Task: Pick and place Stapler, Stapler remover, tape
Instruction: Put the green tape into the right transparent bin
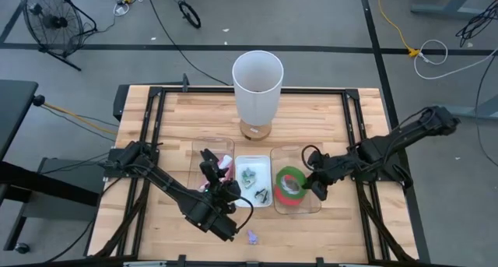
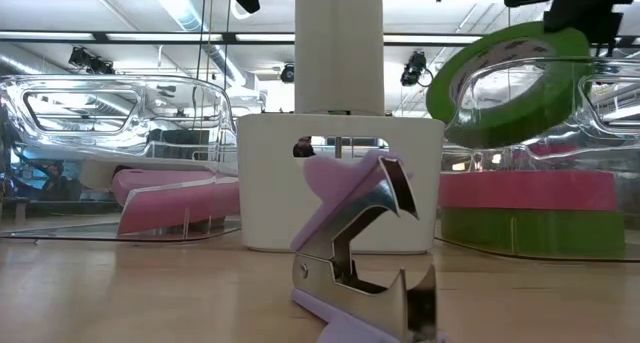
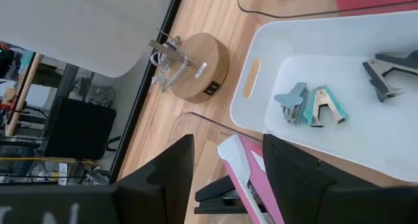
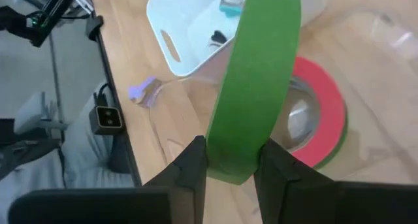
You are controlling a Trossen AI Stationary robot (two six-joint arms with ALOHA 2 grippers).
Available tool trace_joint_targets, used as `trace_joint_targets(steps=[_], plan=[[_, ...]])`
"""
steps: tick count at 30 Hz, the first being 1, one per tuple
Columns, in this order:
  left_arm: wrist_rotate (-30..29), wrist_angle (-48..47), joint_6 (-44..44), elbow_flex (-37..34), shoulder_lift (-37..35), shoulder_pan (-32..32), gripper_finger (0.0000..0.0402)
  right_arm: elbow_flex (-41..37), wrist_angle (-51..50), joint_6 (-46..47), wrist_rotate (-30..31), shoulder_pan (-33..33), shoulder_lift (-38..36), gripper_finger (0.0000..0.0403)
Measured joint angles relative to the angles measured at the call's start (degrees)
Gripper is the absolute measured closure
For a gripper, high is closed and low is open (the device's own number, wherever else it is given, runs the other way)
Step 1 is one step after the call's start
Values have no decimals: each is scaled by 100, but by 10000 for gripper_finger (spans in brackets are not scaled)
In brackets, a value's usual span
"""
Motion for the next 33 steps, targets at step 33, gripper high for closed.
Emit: trace_joint_targets(steps=[33], plan=[[42, -2, -46, -7, 0, 15, 216, -1427, 856, 603, 97, 147, -302, 190]])
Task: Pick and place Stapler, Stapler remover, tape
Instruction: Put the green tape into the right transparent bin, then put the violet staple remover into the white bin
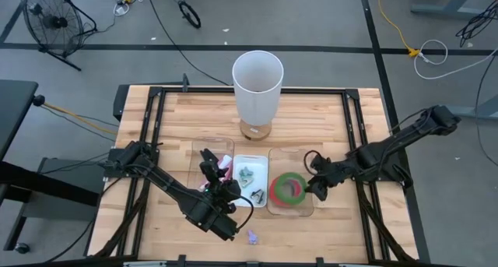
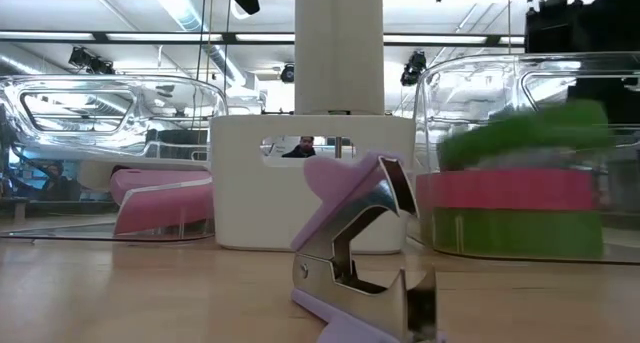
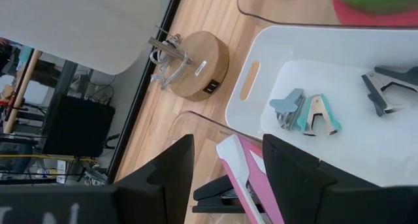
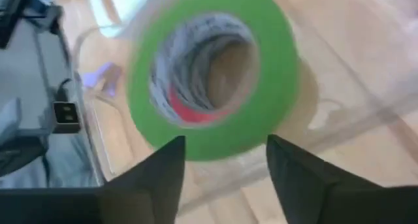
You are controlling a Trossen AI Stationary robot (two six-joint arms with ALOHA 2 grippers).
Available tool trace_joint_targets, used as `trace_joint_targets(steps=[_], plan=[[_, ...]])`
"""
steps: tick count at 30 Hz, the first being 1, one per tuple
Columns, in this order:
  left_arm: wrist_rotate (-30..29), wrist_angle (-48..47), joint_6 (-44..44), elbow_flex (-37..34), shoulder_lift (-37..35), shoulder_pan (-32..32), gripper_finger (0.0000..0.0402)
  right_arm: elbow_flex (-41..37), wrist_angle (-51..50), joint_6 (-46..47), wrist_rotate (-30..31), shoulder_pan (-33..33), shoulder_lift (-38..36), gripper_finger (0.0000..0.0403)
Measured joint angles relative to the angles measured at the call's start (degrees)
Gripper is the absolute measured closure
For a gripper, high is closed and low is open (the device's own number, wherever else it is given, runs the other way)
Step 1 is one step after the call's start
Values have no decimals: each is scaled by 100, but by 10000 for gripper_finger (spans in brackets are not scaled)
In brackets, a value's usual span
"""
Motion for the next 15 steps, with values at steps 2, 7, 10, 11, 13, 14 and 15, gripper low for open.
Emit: trace_joint_targets(steps=[2, 7, 10, 11, 13, 14, 15], plan=[[-2, 1, -1, 0, 0, 0, 216, 3, -309, 110, 164, -13, -97, 179], [27, 97, 3, 0, 0, 0, 216, -4, -243, -123, 802, -30, -525, 191], [142, 324, 8, 0, 0, -24, 216, -4, 196, -361, 904, -25, -824, 211], [205, 410, 17, 0, 0, -41, 216, -4, 412, -474, 904, -25, -902, 218], [292, 666, 174, 0, 0, -88, 216, -2, 834, -764, 860, -25, -1051, 230], [351, 797, 305, 0, 0, -121, 216, -2, 1068, -907, 848, -25, -1096, 235], [435, 971, 422, 0, 0, -160, 216, 0, 1309, -1045, 843, -21, -1119, 240]])
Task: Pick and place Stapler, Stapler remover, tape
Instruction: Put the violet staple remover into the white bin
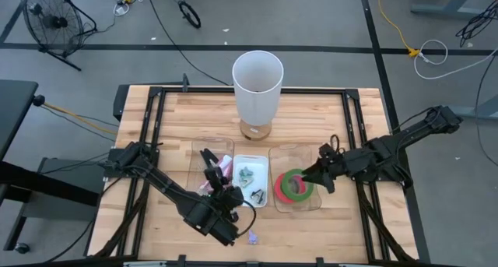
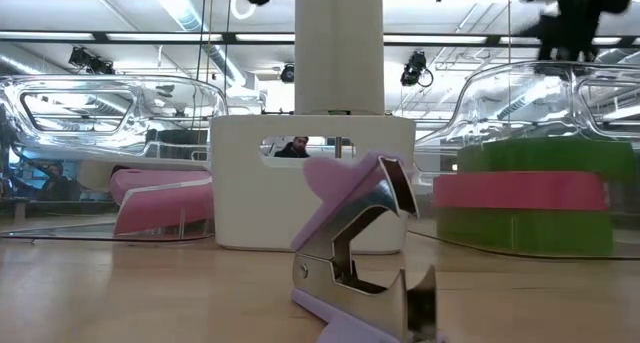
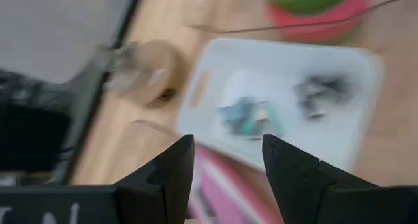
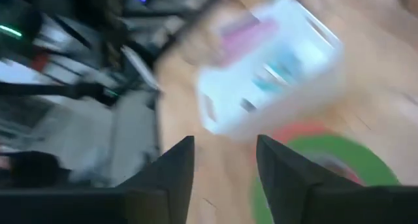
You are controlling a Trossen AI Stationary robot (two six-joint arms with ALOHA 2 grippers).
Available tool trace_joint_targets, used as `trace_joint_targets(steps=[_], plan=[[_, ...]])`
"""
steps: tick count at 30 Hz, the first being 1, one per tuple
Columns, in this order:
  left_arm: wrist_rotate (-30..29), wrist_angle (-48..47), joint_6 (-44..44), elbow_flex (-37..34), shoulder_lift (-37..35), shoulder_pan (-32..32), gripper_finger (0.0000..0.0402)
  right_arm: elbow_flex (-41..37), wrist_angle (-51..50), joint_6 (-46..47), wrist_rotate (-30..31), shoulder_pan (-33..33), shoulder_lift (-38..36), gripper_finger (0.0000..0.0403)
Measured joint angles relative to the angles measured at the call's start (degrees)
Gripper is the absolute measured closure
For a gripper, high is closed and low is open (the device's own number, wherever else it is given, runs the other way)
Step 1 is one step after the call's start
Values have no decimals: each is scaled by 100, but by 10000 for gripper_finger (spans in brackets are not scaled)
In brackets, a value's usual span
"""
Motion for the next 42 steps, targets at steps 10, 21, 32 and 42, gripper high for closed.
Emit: trace_joint_targets(steps=[10, 21, 32, 42], plan=[[982, 3292, 3311, -1001, 24, -602, 216, 5, 2001, -1121, -139, 272, 621, 255], [1355, 5160, 4532, -2183, 33, -568, 216, 7, 3686, -2006, -139, 477, 1632, 255], [2925, 6293, 4534, -2717, 33, -154, 216, 9, 4409, -2510, -99, 477, 2101, 255], [3295, 6633, 4385, -2782, 33, -24, 216, 14, 4632, -2718, -90, 477, 2118, 255]])
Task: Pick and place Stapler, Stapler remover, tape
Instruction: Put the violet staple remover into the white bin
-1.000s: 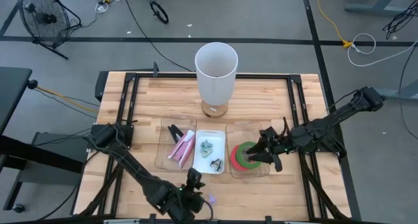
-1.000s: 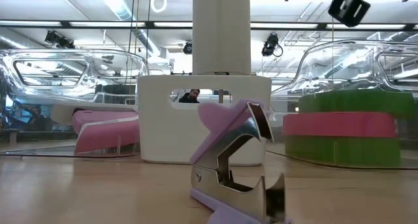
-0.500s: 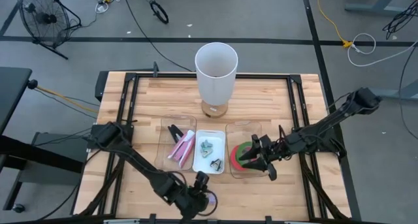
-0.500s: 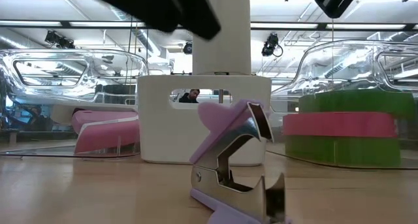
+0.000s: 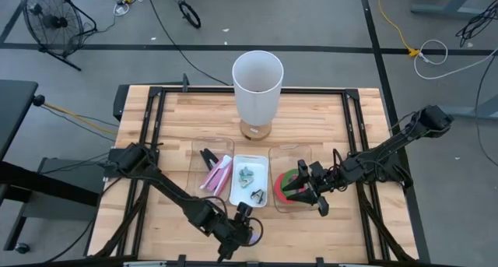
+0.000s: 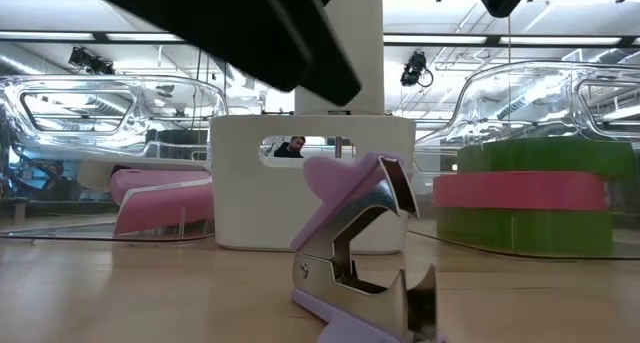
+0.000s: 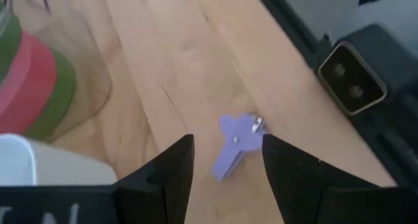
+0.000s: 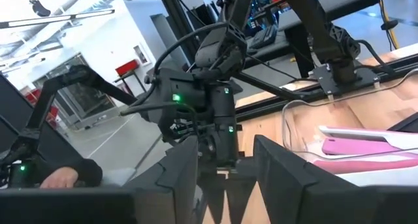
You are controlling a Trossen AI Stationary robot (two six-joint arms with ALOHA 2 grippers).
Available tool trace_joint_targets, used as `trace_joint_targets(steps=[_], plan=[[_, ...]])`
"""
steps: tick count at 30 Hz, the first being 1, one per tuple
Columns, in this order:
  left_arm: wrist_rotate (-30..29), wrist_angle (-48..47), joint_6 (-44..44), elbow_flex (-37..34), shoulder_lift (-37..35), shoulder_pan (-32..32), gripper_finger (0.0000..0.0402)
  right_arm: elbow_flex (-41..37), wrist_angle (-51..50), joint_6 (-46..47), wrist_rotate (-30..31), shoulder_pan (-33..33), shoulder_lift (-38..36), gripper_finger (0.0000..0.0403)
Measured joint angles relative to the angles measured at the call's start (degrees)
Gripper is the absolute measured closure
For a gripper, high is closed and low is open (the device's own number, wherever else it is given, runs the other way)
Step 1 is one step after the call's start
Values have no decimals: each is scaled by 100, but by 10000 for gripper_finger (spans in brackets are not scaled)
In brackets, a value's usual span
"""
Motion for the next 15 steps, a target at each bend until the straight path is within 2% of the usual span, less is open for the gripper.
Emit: trace_joint_targets(steps=[8, 15], plan=[[95, 82, 20, 5, 86, -9, 216, 0, -1, -42, 0, -2, 0, 255], [246, 349, 67, 0, 437, 26, 216, 0, 17, -68, 0, -2, 0, 255]])
